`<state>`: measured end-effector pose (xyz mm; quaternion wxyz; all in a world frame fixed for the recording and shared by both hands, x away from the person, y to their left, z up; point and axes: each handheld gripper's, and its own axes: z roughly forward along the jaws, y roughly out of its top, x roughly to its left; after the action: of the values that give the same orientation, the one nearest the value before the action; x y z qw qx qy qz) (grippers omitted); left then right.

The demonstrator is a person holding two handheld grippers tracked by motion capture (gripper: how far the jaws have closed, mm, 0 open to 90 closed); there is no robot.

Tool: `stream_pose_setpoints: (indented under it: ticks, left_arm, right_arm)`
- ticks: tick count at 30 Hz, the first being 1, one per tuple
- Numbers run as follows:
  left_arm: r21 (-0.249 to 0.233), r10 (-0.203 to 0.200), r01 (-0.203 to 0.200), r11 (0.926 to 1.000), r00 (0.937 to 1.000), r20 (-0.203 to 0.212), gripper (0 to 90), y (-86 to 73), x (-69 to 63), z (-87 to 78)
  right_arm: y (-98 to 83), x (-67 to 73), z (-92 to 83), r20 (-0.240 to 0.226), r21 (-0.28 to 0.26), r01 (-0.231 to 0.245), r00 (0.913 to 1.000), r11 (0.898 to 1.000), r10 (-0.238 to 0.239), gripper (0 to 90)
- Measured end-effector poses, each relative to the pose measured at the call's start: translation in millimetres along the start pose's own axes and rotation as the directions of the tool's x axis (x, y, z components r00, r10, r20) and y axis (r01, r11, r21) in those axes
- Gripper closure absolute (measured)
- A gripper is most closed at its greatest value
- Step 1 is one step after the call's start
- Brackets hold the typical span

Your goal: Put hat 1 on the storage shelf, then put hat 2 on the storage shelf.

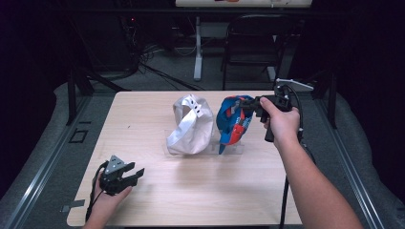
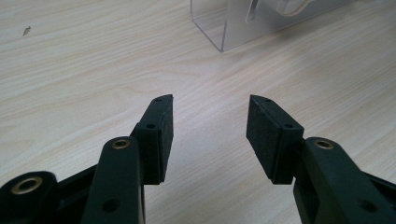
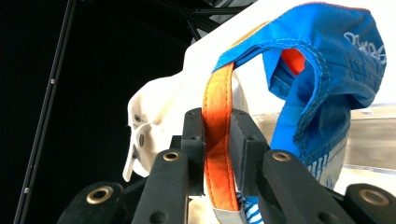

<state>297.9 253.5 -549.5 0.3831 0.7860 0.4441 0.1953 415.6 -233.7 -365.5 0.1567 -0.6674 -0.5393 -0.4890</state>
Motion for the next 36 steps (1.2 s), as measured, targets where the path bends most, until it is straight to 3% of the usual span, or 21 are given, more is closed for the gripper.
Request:
stream_pose_setpoints:
  ticks: [19, 23, 26, 31, 34, 35, 36]
  left_arm:
    - [0.002, 0.002, -0.002, 1.0, 1.0, 0.003, 51.7, 0.9, -0.6, 1.2]
    - [0.0, -0.008, 0.008, 1.0, 1.0, 0.004, 51.3, -0.4, -0.7, 2.8]
    - [0.005, -0.009, 0.009, 0.9999, 0.9999, 0.005, 50.9, -0.3, 0.0, 2.6]
    - [-0.001, -0.008, 0.008, 1.0, 1.0, 0.002, 50.7, -0.1, -0.1, 2.8]
    - [0.009, -0.009, 0.008, 0.9999, 1.0, 0.004, 50.5, -0.7, -0.1, 3.3]
    - [0.009, -0.009, 0.008, 0.9999, 1.0, 0.004, 50.5, -0.7, -0.1, 3.3]
    - [0.006, -0.011, 0.011, 0.9999, 0.9999, 0.002, 50.4, -1.1, 0.4, 3.4]
  right_arm:
    - [-0.2, -4.8, -16.3, 0.018, -0.029, 0.014, 0.9997, 0.999, -0.013, 76.0]
    - [-0.4, -4.9, -22.2, 0.021, -0.03, 0.028, 0.9994, 0.999, -0.027, 73.9]
    - [-1.3, -3.9, -27.2, 0.047, -0.055, 0.065, 0.9969, 0.996, -0.063, 67.1]
    - [-2.0, -3.2, -30.7, 0.052, -0.058, 0.066, 0.9966, 0.996, -0.063, 64.3]
    - [-5.7, -1.6, -35.2, 0.107, -0.042, 0.128, 0.9867, 0.991, -0.122, 61.0]
    - [-5.7, -1.6, -35.2, 0.107, -0.042, 0.128, 0.9867, 0.991, -0.122, 61.0]
    - [-9.2, -0.7, -36.0, 0.144, -0.041, 0.17, 0.9761, 0.985, -0.163, 59.8]
